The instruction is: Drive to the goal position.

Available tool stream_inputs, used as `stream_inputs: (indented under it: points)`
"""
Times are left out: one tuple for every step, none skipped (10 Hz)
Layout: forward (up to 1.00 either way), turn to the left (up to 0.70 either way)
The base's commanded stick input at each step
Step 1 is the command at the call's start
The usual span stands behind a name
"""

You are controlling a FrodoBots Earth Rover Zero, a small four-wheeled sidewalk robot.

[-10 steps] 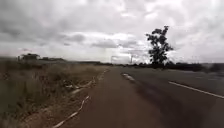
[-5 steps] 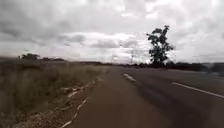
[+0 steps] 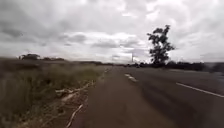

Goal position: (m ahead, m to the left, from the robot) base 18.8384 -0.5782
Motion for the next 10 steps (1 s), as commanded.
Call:
stream_inputs:
  points:
    - [0.5,-0.02]
    - [0.5,-0.26]
    - [0.5,-0.49]
    - [0.5,-0.5]
    - [0.5,-0.5]
    - [0.5,-0.28]
    - [0.5,-0.03]
    - [0.5,0.0]
    - [0.5,0.0]
    - [0.5,0.0]
